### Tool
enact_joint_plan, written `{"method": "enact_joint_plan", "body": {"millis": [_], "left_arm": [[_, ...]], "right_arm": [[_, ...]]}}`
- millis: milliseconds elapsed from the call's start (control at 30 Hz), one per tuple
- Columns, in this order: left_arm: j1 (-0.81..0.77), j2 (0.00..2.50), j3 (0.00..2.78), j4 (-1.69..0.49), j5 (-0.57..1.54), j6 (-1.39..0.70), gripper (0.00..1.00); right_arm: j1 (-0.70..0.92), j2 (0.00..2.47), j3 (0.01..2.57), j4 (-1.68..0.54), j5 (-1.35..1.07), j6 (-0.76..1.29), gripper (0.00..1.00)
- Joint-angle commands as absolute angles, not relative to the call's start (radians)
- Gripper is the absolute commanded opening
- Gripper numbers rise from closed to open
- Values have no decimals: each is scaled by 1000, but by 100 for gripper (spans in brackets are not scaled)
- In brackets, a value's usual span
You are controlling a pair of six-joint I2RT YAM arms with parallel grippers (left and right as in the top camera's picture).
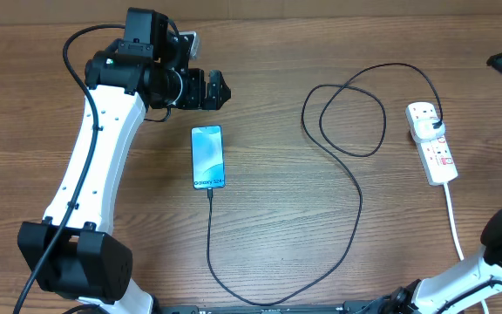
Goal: Plug charger to phone and switch on socket
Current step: 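Move the right gripper over the white power strip's orange switch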
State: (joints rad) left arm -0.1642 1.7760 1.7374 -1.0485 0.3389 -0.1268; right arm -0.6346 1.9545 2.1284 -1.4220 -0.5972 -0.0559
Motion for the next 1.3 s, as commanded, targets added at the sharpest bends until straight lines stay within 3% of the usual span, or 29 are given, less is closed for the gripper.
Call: {"method": "enact_joint_plan", "body": {"millis": [0,267,700,1033,1267], "left_arm": [[-171,1749,1750,-1050,333,-108,100],[-171,1749,1750,-1047,333,-108,100],[-171,1749,1750,-1044,333,-93,100],[-171,1749,1750,-1039,333,-93,100],[-171,1749,1750,-1024,333,-93,99]], "right_arm": [[-621,2013,2154,-1423,-650,-114,100],[-616,2118,2152,-1486,-809,-192,100],[-616,2121,2105,-1549,-693,-238,99],[-607,2121,2099,-1469,-175,121,100],[-553,2123,2015,-1419,-88,196,100]]}}
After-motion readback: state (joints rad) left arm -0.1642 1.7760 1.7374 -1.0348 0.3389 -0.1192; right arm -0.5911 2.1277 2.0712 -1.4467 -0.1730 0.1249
